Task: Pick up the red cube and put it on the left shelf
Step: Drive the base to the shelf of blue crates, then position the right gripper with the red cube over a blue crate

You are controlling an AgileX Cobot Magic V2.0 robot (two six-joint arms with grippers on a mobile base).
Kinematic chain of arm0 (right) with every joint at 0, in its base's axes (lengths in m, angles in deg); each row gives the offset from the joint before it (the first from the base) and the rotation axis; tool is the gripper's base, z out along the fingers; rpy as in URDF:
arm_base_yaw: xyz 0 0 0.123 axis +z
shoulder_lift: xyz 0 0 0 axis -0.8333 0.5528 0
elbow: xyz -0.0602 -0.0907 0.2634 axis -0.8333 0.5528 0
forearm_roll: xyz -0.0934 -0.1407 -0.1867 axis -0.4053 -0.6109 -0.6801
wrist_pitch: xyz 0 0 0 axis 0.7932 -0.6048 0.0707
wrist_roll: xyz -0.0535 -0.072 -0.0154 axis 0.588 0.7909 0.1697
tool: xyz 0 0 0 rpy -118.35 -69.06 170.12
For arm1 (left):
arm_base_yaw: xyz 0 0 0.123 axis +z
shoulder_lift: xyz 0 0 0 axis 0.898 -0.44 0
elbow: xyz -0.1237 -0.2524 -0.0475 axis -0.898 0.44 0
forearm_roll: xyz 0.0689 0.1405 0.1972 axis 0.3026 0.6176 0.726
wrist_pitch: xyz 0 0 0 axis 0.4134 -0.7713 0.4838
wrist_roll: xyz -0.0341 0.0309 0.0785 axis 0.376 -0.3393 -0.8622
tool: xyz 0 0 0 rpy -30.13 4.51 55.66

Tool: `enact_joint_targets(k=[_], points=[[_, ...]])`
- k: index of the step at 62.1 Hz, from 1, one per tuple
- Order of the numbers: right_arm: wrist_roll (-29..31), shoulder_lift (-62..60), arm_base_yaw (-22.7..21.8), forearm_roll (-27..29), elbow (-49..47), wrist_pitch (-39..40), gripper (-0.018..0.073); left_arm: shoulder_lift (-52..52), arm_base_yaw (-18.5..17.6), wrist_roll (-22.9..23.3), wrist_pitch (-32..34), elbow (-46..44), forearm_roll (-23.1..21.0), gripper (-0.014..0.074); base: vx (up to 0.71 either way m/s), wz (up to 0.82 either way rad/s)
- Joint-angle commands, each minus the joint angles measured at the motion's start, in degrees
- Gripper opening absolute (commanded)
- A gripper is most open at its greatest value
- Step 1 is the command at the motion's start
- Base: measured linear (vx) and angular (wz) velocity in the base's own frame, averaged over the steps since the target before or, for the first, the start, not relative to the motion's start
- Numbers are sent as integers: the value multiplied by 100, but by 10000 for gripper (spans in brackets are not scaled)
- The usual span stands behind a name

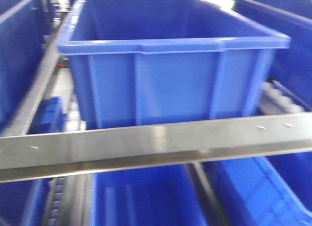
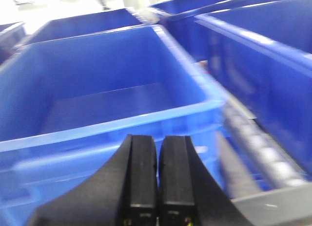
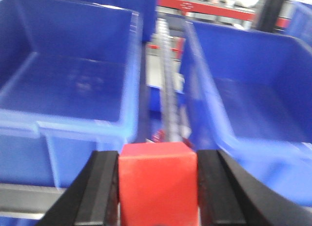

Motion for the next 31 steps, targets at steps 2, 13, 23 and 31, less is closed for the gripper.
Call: enact_joint_targets(k=[2,13,23,31], points=[[11,22,-35,36,-171,484,57,2,-38,-3,518,126,-27,106,13,58],[11,22,-35,36,-171,484,57,2,-38,-3,518,126,-27,106,16,41],[11,22,-35,36,-171,484,57,2,-38,-3,518,126,-27,106,8,25],[11,22,-35,36,-171,484,57,2,-38,-3,518,126,-27,106,5,28]])
